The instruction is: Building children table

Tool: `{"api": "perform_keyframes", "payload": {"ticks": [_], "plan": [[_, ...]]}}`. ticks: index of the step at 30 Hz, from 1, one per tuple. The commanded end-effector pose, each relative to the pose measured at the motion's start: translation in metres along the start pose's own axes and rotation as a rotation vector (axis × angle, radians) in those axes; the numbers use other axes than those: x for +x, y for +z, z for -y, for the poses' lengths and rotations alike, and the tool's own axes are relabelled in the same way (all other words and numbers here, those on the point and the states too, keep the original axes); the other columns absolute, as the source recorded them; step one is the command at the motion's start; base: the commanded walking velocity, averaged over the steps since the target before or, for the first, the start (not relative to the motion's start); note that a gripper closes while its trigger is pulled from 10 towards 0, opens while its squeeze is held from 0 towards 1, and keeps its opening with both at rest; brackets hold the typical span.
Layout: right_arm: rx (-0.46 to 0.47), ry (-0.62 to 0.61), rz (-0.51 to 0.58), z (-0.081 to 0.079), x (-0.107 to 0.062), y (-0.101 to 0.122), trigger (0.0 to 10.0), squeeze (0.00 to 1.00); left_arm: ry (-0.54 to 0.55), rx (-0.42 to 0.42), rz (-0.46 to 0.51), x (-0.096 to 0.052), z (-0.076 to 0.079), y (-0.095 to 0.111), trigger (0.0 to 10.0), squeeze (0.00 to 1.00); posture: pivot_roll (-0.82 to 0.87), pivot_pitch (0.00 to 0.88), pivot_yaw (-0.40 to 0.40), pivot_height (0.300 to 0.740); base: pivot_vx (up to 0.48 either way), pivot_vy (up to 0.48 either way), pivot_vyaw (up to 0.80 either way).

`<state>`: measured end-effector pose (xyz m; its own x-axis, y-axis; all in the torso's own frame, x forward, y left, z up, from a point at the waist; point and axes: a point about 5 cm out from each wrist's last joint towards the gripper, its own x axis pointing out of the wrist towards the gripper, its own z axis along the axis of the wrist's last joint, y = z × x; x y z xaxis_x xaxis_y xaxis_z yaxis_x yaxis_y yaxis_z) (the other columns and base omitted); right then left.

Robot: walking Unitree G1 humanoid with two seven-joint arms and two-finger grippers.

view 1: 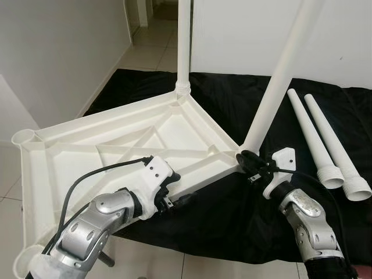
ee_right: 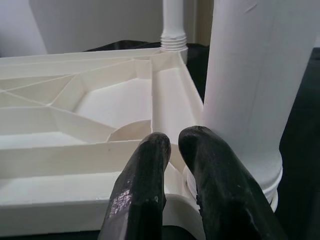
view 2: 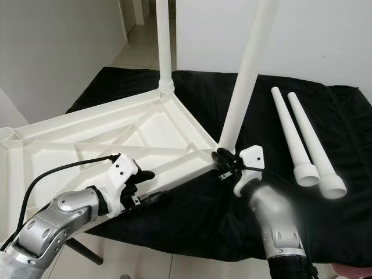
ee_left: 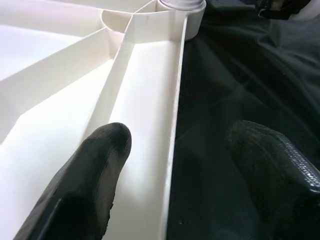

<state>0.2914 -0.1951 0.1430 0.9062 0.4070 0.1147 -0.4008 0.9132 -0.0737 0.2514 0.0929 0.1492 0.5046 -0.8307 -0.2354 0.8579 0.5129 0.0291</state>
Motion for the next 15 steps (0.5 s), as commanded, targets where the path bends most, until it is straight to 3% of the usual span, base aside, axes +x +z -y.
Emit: {"api": "perform_keyframes", "payload": {"ticks": [1,7,15], "plan": [[0.004,-0.084,-0.008,0.009,-0.004,-0.005,10.0,0.00,0.099,-0.010,-0.022,-0.001,-0.006,-0.003,10.0,0.00,-0.05,0.093,0.069,0.740,0.000,0.000,0.00],[0.013,-0.123,0.008,0.010,-0.003,-0.007,10.0,0.00,0.152,-0.018,-0.025,0.000,-0.011,-0.004,10.0,0.00,-0.05,0.088,0.078,0.740,0.000,0.000,0.00],[0.053,-0.143,0.035,-0.005,-0.005,-0.011,10.0,0.00,0.301,-0.016,-0.052,-0.008,-0.031,-0.009,10.0,0.00,-0.04,0.100,0.092,0.740,0.000,0.000,0.00]]}}
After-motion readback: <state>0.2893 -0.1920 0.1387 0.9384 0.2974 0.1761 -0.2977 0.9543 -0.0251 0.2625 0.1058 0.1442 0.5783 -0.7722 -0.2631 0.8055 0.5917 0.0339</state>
